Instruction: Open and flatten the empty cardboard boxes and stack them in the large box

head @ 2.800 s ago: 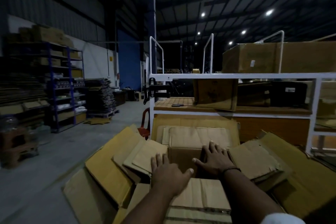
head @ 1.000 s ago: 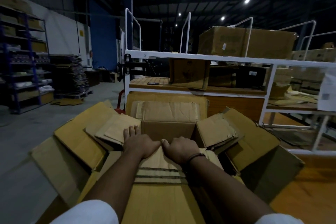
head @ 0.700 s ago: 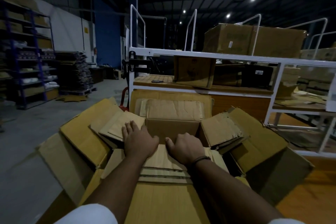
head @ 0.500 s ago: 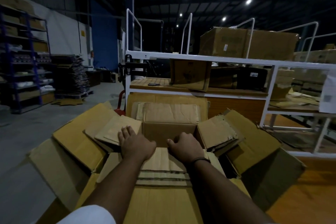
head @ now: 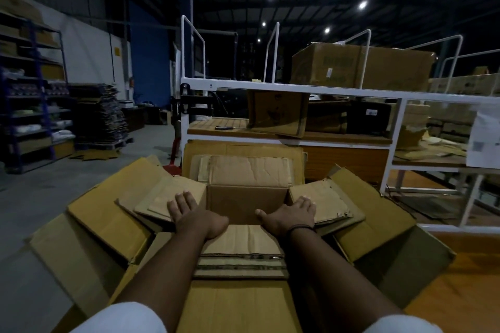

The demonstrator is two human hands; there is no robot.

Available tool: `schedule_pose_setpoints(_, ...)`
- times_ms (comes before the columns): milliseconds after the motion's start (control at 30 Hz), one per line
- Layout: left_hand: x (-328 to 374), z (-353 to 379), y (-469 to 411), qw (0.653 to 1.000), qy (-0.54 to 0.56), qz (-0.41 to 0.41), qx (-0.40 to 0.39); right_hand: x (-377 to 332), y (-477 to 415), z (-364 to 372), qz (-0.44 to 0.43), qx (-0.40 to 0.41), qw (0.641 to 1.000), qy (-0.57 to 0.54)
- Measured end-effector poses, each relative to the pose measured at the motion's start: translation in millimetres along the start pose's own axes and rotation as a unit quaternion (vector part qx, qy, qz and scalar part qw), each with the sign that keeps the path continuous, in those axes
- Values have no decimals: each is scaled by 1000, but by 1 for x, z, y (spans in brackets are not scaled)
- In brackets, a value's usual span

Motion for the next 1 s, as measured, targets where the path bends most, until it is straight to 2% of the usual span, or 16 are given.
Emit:
schedule_pose_setpoints(133,1,-3,-5,999,-6,-5,-38,1,2,1,-17,7,1000,15)
schedule_pose_setpoints(300,2,-2,-7,1000,-8,-2,-27,4,5,3,-54,39,998,-5)
schedule_pose_setpoints(400,2,2,-5,1000,-4,5,2,-2,10,2,-145,74,986,-34)
schedule_pose_setpoints(500,-1,10,-3,997,26,17,77,-6,26,-5,-252,65,961,-91)
schedule_pose_setpoints(633,-6,12,3,985,73,42,152,-19,46,-7,-384,78,918,-54)
schedule_pose_setpoints(767,-6,13,6,977,100,46,184,-34,55,3,-364,64,927,-58)
schedule_pose_setpoints(900,-6,13,5,978,93,34,184,-35,56,6,-338,95,933,-76)
schedule_pose_setpoints(1000,-6,10,4,983,65,31,166,-36,54,6,-336,87,934,-88)
Point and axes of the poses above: each hand's wrist, its own y-axis away from the middle knuckle, its own z-axis out of the palm, x = y × z, the point moved 1 cm from there along -y, towards the middle knuckle
